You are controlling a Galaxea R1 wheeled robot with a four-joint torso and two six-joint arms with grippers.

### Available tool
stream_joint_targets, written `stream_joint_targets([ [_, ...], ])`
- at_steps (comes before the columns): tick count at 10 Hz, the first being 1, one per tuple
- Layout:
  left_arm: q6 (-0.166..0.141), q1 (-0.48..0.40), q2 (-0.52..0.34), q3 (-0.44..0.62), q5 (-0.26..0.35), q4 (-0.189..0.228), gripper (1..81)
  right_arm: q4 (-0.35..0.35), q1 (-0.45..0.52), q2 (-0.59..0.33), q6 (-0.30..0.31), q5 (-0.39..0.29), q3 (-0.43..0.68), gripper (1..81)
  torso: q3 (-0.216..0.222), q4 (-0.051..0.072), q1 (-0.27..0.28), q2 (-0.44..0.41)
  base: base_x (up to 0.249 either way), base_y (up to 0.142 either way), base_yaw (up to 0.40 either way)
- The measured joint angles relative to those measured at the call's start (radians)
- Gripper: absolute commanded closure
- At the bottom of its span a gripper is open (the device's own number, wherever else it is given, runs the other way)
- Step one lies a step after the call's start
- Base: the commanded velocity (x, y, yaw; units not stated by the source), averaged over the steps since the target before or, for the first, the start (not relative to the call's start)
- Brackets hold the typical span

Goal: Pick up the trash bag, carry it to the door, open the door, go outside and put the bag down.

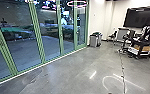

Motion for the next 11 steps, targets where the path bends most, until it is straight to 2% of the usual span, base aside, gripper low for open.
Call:
stream_joint_targets([
  [8, 0.0, 0.0, 0.028, -0.035, -0.001, 0.002, 81.1, 0.001, -0.003, 0.03, 0.0, 0.0, -0.049, 1.0, 0.0, 0.0, 0.0, 0.0, 0.0, 0.0, 0.0],
  [11, 0.0, 0.009, 0.031, -0.035, 0.001, 0.002, 81.1, 0.001, -0.008, 0.031, 0.0, -0.001, -0.049, 1.0, 0.001, 0.0, -0.002, -0.001, 0.075, 0.0, 0.0],
])
